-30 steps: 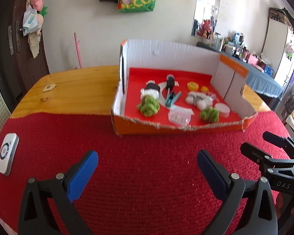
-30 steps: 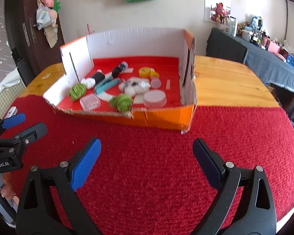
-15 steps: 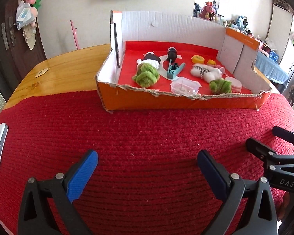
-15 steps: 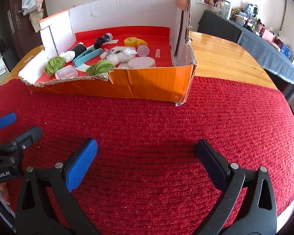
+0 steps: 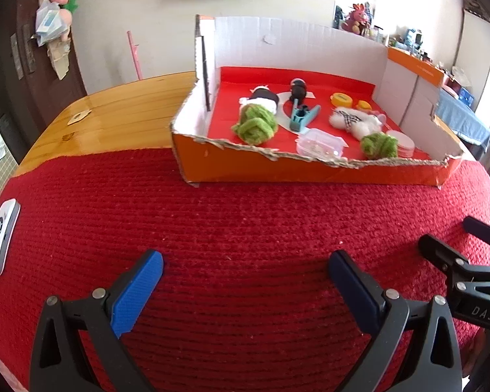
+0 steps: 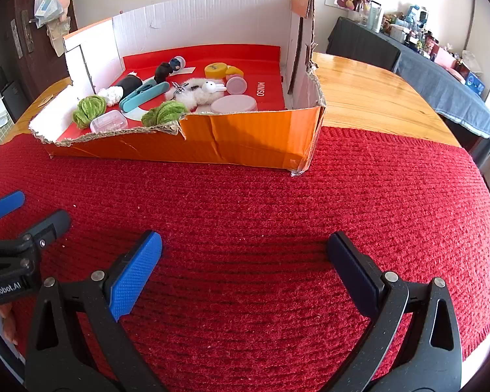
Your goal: Organize objects
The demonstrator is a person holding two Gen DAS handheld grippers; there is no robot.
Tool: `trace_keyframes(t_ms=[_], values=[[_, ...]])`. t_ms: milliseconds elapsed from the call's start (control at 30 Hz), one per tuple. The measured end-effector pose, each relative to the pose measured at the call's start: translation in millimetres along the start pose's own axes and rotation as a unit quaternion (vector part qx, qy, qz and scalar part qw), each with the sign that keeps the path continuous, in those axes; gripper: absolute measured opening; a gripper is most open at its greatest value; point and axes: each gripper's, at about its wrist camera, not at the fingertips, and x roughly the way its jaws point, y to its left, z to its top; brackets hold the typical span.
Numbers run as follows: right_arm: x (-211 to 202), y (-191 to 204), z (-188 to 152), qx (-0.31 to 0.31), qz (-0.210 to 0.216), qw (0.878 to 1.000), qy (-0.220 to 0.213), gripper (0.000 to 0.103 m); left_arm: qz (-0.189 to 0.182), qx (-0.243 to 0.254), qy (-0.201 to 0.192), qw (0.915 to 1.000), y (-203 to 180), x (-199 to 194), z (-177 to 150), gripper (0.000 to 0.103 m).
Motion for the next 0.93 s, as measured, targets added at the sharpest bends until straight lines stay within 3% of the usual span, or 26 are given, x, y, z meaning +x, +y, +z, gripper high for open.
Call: trace_keyframes(t_ms=[933], values=[[0.1,0.6,0.2,0.000,0.000,1.000,0.000,0.103,0.004,0.006,0.000,1.0000,-3.0,0.2,-1.2,0.103]])
